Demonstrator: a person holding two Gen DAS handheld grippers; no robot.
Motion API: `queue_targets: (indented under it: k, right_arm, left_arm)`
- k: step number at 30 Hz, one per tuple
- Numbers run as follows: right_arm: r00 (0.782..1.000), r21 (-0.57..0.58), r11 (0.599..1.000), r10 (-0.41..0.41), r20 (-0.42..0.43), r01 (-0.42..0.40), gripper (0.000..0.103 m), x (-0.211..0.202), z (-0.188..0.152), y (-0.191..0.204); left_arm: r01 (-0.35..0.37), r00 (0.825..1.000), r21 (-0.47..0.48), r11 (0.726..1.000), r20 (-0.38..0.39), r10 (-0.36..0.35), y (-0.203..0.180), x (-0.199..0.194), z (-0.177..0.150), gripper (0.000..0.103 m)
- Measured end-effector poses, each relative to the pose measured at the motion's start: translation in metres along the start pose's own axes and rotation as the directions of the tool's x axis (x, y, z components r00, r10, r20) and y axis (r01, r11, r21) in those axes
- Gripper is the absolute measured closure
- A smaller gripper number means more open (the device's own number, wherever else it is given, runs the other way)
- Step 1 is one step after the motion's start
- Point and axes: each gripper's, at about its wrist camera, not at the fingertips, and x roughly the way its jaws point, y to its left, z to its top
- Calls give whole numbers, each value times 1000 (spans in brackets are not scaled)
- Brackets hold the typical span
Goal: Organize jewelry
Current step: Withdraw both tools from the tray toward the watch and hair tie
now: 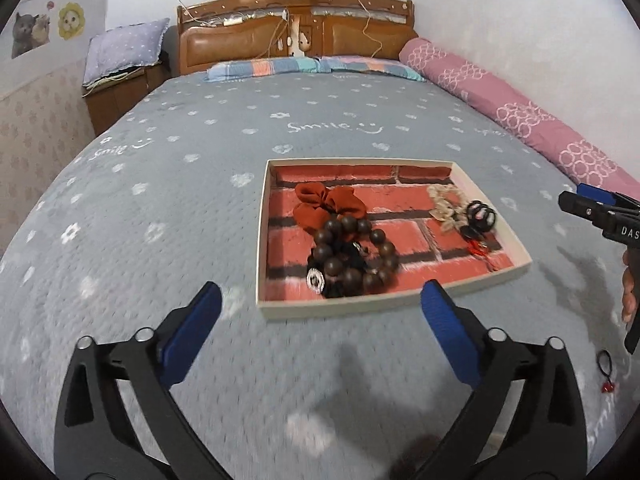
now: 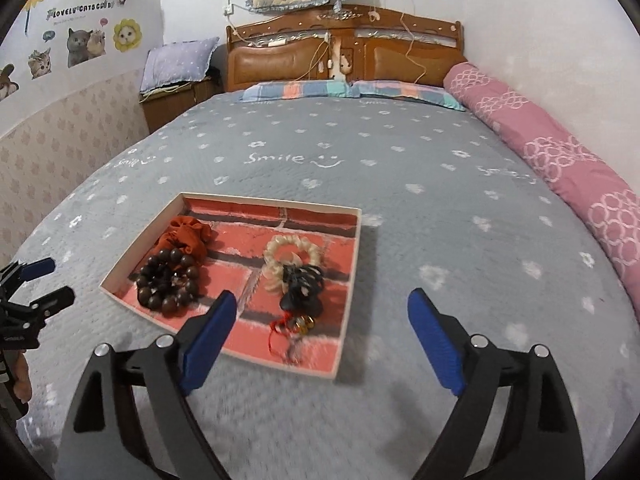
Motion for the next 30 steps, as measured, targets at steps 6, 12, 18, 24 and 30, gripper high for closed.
queue_targets:
  k: [6, 12, 18, 24, 30]
  right_arm:
    - [999, -14, 999, -43, 15, 43, 14, -49, -23, 0]
    - [998, -28, 998, -61, 2, 61, 14, -74, -60, 11]
    - [997, -35, 998, -60, -43, 59, 14, -76, -99, 23]
    - [995, -17, 998, -62, -72, 61, 14, -80, -123, 17]
    - [992, 26, 995, -94, -84, 97, 14, -94, -133, -14]
  left_arm:
    - [22, 1000, -9, 1000, -6, -22, -7, -36, -30, 5]
    - [22, 999, -6, 1000, -41, -23, -12, -52, -65, 5]
    - [8, 997, -29, 1000, -76, -11, -10, -58, -91, 5]
    - [-6, 995, -28, 1000, -104, 3, -5, -62, -110, 5]
    - [-3, 993, -51, 999, -118, -3, -2, -63, -120, 5]
